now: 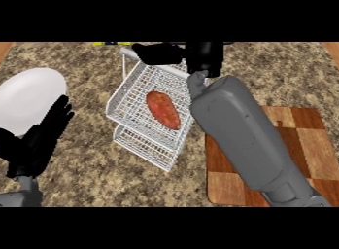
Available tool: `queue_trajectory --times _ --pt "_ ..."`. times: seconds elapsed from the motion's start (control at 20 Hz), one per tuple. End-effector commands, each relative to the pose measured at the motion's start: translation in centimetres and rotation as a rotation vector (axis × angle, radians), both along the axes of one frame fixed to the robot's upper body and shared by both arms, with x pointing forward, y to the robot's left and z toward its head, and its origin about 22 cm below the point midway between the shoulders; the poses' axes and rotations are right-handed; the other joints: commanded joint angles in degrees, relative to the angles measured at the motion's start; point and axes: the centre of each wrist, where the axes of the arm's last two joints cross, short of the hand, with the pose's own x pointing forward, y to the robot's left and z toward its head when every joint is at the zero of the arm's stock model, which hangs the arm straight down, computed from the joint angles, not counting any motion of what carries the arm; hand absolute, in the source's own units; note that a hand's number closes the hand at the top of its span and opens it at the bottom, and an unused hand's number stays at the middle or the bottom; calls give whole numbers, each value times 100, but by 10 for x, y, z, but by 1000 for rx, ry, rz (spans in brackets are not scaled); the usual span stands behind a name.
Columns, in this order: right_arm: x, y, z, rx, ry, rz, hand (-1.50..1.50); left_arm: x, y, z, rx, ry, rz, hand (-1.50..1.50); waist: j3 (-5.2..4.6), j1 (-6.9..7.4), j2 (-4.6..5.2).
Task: Pick the sweet potato from the cutting board and place it in the tiered basket
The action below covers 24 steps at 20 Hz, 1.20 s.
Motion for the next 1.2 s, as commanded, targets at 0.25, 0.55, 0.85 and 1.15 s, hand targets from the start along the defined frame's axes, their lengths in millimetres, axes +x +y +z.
queue_trajectory --times 0.25,0.55,0.85,1.15 --pt "-11 -89 28 250 -85 -119 -150 7 -5 -2 0 7 34 0 0 -153 -27" --pt "-29 -164 38 299 -120 -267 -150 1 1 14 0 -3 22 0 0 -144 -32" --pt "-58 -248 39 315 -141 -313 -150 -7 -3 -6 -2 -1 20 0 0 -121 -13" --pt "-84 -325 49 280 -157 -289 -150 5 -4 8 -19 -5 14 0 0 -98 -7"
